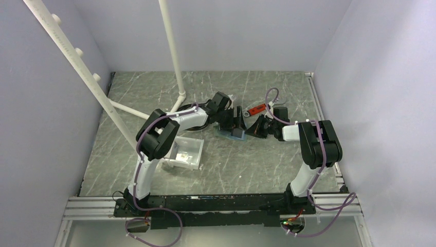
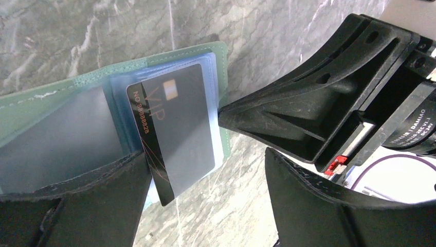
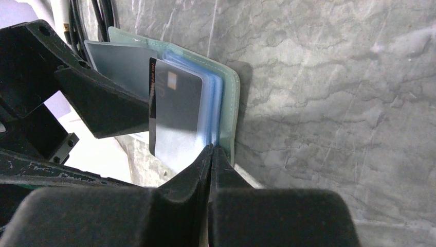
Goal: Put the credit cards into the card holder
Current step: Insert the credit card into the card holder.
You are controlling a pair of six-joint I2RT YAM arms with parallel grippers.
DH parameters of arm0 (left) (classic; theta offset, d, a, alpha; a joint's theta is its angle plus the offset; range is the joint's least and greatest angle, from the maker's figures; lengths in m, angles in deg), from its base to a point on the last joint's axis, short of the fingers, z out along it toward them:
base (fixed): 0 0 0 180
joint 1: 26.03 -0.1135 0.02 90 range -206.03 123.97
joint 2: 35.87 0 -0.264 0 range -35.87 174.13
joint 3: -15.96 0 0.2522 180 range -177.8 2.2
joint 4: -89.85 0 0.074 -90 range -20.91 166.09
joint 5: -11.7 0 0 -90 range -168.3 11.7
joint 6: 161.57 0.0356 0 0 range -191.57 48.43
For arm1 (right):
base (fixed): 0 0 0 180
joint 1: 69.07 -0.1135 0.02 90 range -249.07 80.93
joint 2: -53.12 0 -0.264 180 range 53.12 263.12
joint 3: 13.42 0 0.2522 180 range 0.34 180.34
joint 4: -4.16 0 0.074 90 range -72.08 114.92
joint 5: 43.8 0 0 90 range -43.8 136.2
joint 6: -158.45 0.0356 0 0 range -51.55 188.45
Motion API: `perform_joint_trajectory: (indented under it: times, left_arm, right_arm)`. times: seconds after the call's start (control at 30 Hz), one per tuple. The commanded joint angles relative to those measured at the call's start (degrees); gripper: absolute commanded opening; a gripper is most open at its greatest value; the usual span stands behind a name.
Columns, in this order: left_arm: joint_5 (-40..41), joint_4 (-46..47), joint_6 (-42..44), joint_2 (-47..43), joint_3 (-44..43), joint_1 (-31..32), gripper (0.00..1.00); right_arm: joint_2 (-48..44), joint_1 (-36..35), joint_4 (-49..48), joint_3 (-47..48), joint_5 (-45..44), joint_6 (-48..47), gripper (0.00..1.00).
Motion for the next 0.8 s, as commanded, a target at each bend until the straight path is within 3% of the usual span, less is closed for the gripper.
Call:
perform_joint_trajectory:
  times: [0.0, 0.4, 0.53, 0.77]
  left_arm:
    - [3.13, -6.43, 1.75, -2.58, 1.49, 0.27, 0.86]
    - [1.9, -4.83, -0.05, 2.16, -3.83, 3.95, 0.86]
    - [0.38, -3.28, -0.78, 1.12, -2.36, 3.7, 0.86]
    - [2.47, -8.34, 1.45, -3.26, -0.24, 0.71, 0.87]
  right_arm:
    - [-2.14, -0.4, -0.97, -0.7, -0.12, -0.62, 0.0]
    - [-1.39, -0.57, -2.92, -0.61, 2.08, 0.14, 0.0]
    - [-2.26, -0.48, -2.28, -0.98, 0.61, 0.04, 0.0]
    - [-3.88, -0.23, 2.54, -0.62, -4.4, -1.78, 0.0]
